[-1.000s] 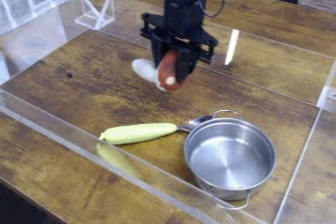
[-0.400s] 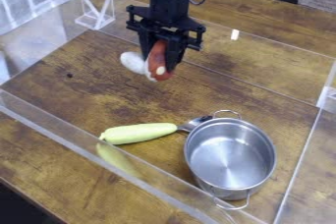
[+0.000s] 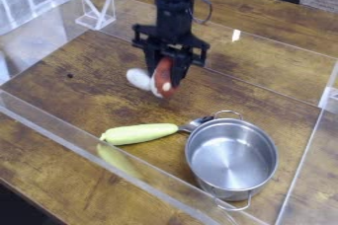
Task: Remove the mushroom from the silver pot and put it on the table
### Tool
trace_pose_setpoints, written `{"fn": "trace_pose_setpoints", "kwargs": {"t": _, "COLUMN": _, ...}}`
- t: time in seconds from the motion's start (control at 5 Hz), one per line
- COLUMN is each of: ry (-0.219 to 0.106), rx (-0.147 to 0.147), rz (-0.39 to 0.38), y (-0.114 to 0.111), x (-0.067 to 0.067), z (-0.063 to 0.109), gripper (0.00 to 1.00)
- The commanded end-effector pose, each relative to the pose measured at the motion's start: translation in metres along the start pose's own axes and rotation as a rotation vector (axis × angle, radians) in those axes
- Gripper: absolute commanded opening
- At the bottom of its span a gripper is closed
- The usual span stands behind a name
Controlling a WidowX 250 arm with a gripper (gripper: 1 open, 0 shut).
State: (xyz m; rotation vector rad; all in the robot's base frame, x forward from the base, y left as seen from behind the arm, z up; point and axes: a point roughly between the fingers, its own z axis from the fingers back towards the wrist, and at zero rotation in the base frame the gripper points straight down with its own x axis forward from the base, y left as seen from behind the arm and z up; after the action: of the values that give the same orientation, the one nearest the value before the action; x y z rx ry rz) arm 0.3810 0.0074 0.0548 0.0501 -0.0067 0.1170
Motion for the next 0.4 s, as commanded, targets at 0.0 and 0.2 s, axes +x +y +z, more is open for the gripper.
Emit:
{"fn": "trace_pose_setpoints", "kwargs": {"t": 0.0, "ry": -0.088, "rx": -0.016, "rz": 0.056, "y": 0.012, "x": 0.015, "z": 0.021, "gripper": 0.0}}
{"fn": "trace_pose_setpoints", "kwargs": {"t": 0.2, "ry": -0.102, "rx": -0.028, "rz": 0.067, "y": 0.007, "x": 0.012, "z": 0.033, "gripper": 0.0}}
